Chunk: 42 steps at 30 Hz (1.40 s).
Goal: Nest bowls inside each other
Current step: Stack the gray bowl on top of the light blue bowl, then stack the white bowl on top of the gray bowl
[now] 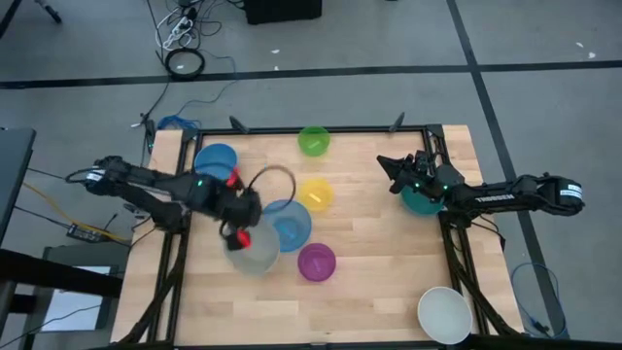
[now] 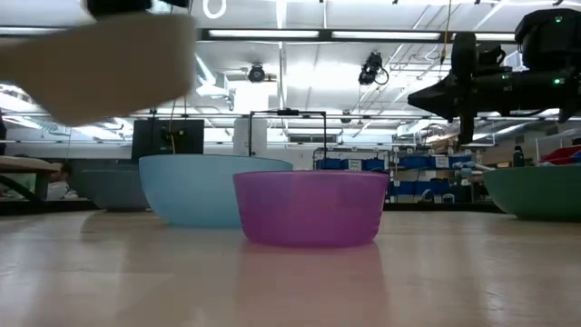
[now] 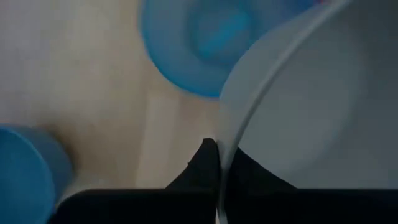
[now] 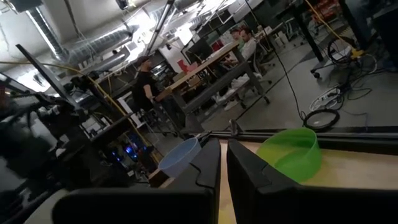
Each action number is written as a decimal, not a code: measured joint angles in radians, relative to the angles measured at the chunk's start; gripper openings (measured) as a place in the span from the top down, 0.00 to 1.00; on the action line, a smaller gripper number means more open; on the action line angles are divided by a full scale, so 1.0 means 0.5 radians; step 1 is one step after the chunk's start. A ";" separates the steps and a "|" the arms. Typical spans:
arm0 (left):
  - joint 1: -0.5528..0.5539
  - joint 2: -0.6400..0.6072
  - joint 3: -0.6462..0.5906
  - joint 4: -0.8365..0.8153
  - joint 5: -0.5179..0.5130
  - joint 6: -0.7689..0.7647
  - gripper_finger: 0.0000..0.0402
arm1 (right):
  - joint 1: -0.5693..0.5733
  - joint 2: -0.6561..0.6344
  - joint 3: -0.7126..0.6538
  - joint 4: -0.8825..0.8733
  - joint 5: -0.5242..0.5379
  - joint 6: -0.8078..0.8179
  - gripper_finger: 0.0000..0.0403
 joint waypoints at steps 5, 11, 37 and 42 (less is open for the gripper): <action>0.276 0.083 0.000 0.249 -0.017 0.167 0.98 | 0.000 0.000 0.000 -0.002 -0.021 0.001 0.95; 0.512 0.228 0.000 0.358 0.077 0.266 0.98 | 0.000 0.000 0.000 -0.001 -0.049 0.001 0.95; 0.652 0.667 0.001 0.752 0.378 0.422 0.67 | 0.003 0.000 0.000 -0.022 -0.181 0.027 0.94; 0.652 0.575 0.001 0.726 0.369 0.397 0.54 | 0.003 -0.001 0.000 -0.096 -0.241 0.042 0.88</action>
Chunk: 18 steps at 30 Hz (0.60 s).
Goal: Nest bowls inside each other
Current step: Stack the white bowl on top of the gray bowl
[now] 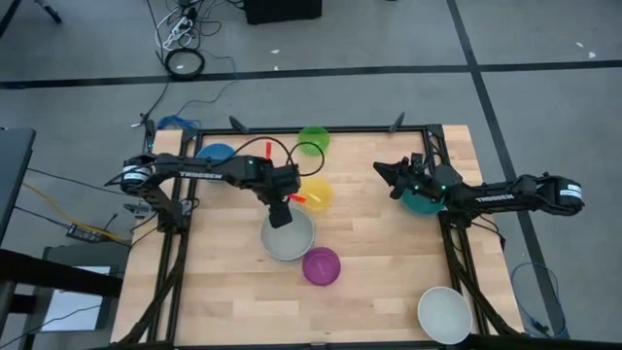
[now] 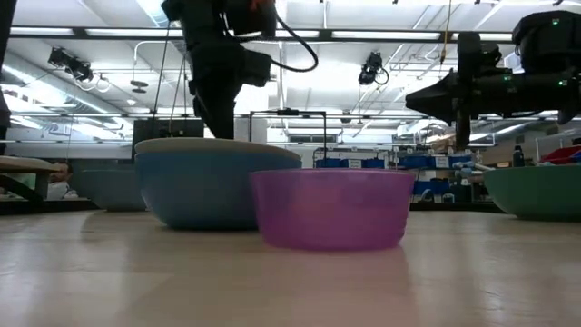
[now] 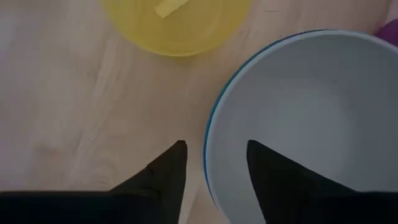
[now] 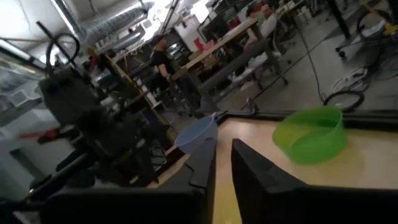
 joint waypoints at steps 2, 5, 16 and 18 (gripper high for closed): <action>-0.001 -0.061 0.011 -0.025 -0.052 -0.031 0.51 | 0.000 0.001 0.000 -0.045 -0.054 0.041 0.84; -0.001 -0.160 0.084 -0.139 -0.208 -0.046 0.49 | 0.000 0.000 0.013 -0.155 -0.177 0.123 0.77; 0.053 -0.476 0.227 -1.037 -0.745 -0.255 0.48 | 0.090 0.001 0.566 -1.069 -0.457 -0.053 0.61; 0.065 -0.491 0.177 -1.142 -0.800 -0.303 0.48 | 0.110 0.001 0.677 -1.186 -0.445 -0.140 0.60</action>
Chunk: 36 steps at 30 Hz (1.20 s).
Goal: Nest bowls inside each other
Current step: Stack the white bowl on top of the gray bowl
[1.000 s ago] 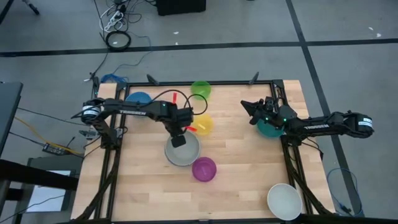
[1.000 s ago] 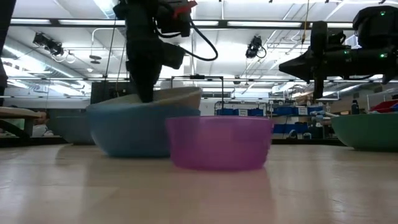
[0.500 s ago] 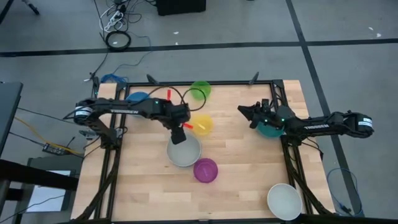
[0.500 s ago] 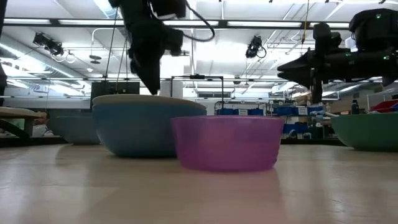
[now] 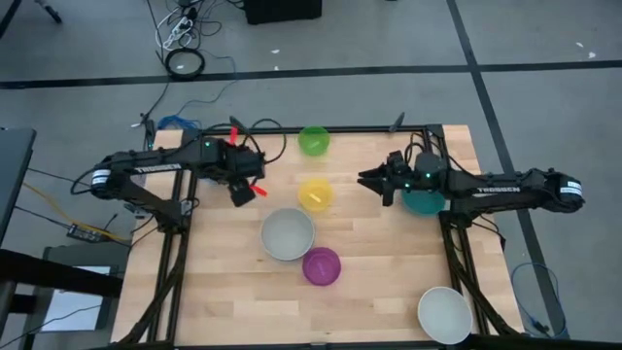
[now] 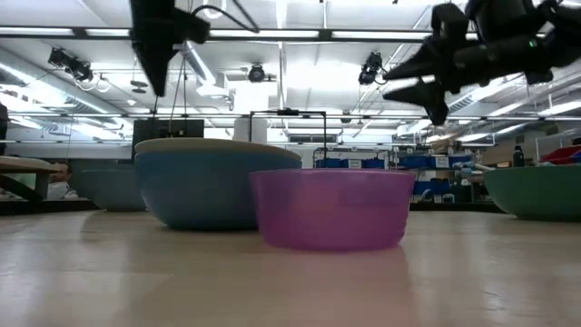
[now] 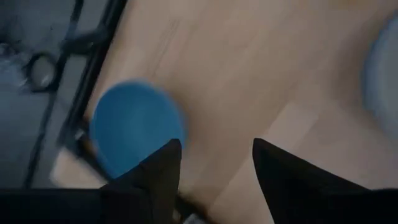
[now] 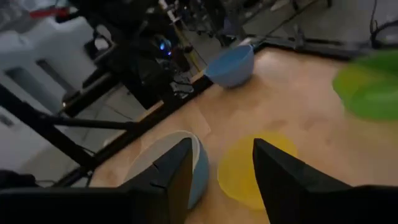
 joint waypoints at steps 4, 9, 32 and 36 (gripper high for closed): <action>0.055 0.001 -0.186 0.013 -0.029 -0.033 0.48 | 0.022 0.000 0.178 -0.131 0.005 -0.118 0.60; 0.130 0.001 -0.493 0.115 -0.019 -0.057 0.48 | 0.080 -0.001 0.372 -0.492 -0.006 -0.224 0.61; 0.353 -0.017 -0.950 0.496 -0.084 0.015 0.48 | 0.402 -0.001 0.696 -1.254 0.303 -0.184 0.61; 0.339 -0.088 -0.915 0.564 -0.010 0.009 0.48 | 0.542 -0.001 0.696 -1.535 0.200 0.048 0.61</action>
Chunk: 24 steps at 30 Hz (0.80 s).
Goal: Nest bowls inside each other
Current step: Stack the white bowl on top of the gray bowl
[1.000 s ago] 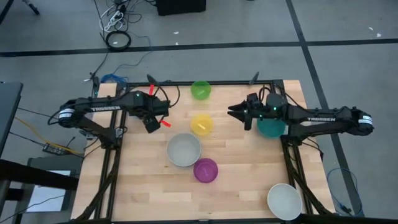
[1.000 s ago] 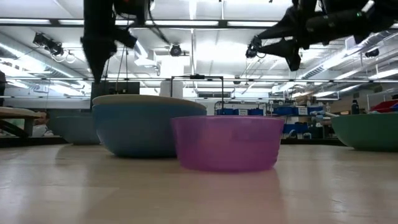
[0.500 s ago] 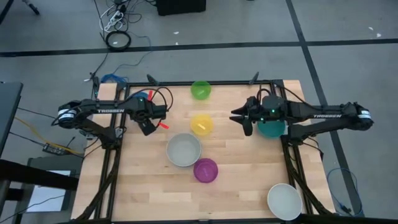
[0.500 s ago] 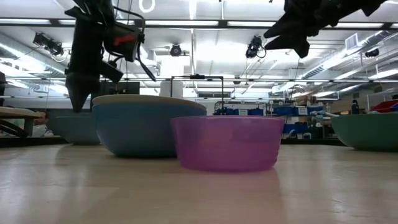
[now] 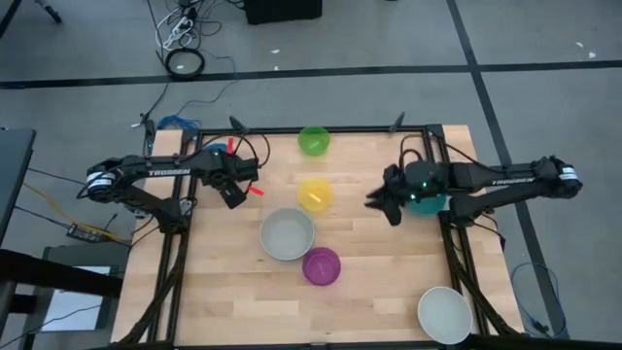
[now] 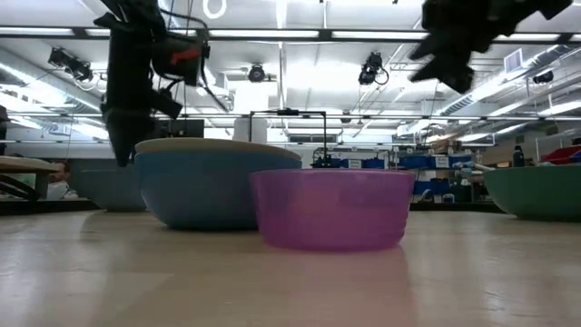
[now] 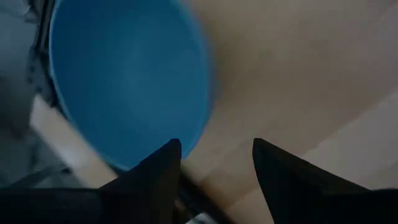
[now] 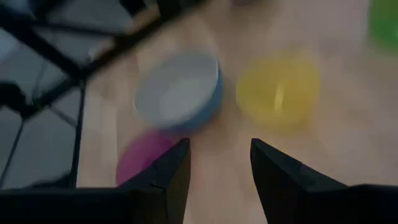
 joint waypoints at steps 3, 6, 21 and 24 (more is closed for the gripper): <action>-0.020 -0.060 0.030 0.081 0.045 0.015 0.48 | 0.152 0.001 -0.001 -0.236 -0.002 0.226 0.61; -0.034 -0.115 0.086 0.133 0.074 0.049 0.48 | 0.312 0.001 -0.001 -0.437 -0.061 0.452 0.61; -0.099 -0.161 0.309 0.178 0.110 0.097 0.48 | 1.169 0.450 0.299 -1.171 -0.856 1.217 0.61; -0.129 -0.161 0.351 0.181 0.110 0.097 0.48 | 1.310 0.557 0.324 -1.160 -0.945 1.345 0.61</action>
